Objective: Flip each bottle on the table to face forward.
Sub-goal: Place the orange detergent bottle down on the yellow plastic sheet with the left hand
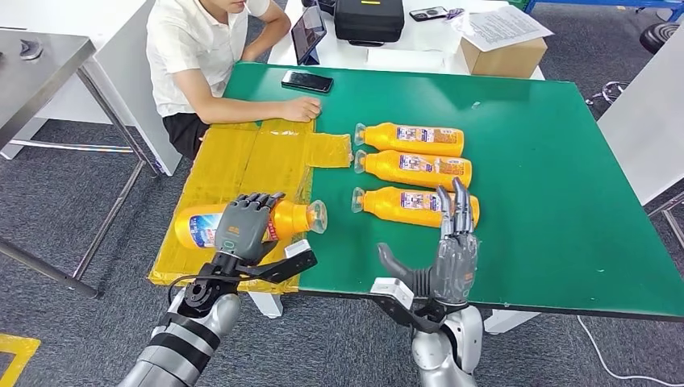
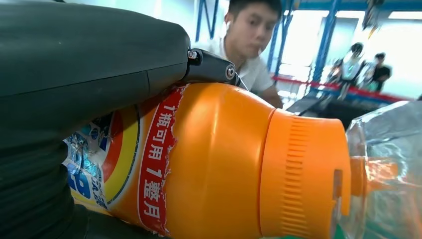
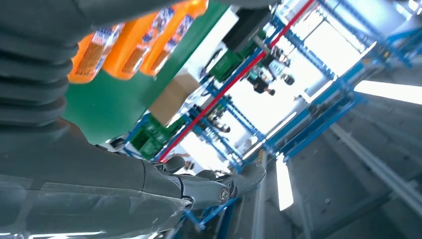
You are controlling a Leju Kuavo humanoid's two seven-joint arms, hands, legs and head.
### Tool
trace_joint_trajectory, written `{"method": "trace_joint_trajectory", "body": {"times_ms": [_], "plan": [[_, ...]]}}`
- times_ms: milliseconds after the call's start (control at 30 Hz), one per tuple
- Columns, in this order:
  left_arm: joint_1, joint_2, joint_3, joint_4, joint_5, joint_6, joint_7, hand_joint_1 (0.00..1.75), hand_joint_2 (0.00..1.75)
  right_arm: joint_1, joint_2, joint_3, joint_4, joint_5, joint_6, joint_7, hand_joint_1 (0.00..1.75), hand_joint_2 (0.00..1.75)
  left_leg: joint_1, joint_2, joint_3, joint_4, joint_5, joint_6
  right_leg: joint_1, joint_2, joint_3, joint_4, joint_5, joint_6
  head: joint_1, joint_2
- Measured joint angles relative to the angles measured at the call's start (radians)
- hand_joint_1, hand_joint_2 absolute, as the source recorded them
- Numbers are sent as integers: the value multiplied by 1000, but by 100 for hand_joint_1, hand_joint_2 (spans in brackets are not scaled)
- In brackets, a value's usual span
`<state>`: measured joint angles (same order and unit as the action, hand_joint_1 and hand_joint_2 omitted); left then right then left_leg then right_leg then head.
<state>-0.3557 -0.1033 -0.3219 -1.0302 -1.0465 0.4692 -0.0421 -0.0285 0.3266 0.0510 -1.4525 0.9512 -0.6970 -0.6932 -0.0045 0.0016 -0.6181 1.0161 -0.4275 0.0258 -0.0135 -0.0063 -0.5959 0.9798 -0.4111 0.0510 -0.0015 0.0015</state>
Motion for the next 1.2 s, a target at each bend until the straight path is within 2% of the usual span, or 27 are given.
{"method": "trace_joint_trajectory", "body": {"times_ms": [67, 133, 267, 400, 467, 600, 633, 767, 900, 1033, 1200], "plan": [[-35, 6, 10, 57, -8, -24, 19, 155, 175, 2, 5, -6, -4, -22, 0, -1, 0, 175, 0, 0, 0, 0, 0, 0, 0, 0, 0, 0, 0, 0, 0, 0], [-75, 13, 28, 125, 6, -54, 21, 159, 175, 4, 10, -8, -3, -52, 0, -2, 0, 175, 0, 0, 0, 0, 0, 0, 0, 0, 0, 1, 0, 0, 0, 0], [-134, 21, 85, 253, 112, -109, -34, 159, 175, 5, 12, -3, -2, -134, 0, -2, 0, 175, 1, 0, 0, 0, 1, 0, 1, 0, 0, 2, 0, 0, 0, 0], [-171, 23, 122, 323, 147, -128, -55, 106, 175, 5, 12, 0, 0, -161, 0, -3, 0, 175, 1, 0, 0, 0, 1, -1, 1, 0, 0, 2, 0, 0, 0, 0], [-188, 24, 133, 349, 160, -139, -61, 100, 175, 5, 11, 4, 2, -180, 0, -4, 0, 175, 0, 0, 0, 0, 1, -1, 0, 0, 0, 2, 0, 0, 0, 0], [-209, 24, 147, 383, 171, -154, -66, 6, 175, 5, 9, 12, 7, -199, 0, -4, 0, 175, 0, 0, 1, 0, 1, -1, 0, 0, 0, 1, 0, 0, 0, 0], [-212, 24, 148, 390, 175, -165, -66, 1, 175, 5, 8, 14, 8, -202, 0, -4, 0, 175, 0, 0, 1, 0, 1, -1, 0, 0, 1, 2, 0, 0, 0, 0], [-230, 26, 156, 434, 213, -268, -75, 0, 175, 5, -3, 33, 17, -237, 0, -4, 0, 175, 0, 0, 1, 0, 1, -1, 0, 0, 1, 2, 0, 0, 0, 0], [-258, 26, 179, 472, 304, -380, -136, 0, 175, 4, -18, 60, 32, -266, 0, -4, 0, 175, 0, -1, 3, 0, 1, -1, 0, 0, 3, 3, 0, 0, 0, 0], [-277, 28, 213, 485, 426, -529, -223, 0, 175, -2, -35, 87, 50, -288, 0, -4, 0, 175, 0, -2, 4, 0, 1, -1, 0, -1, 4, 2, 0, -1, 0, 0], [-259, 28, 235, 445, 652, -783, -309, 0, 175, -13, -56, 125, 74, -315, 0, -4, 0, 175, 0, -4, 5, 0, 1, -1, 0, -2, 6, 2, -1, -1, 0, 0]]}}
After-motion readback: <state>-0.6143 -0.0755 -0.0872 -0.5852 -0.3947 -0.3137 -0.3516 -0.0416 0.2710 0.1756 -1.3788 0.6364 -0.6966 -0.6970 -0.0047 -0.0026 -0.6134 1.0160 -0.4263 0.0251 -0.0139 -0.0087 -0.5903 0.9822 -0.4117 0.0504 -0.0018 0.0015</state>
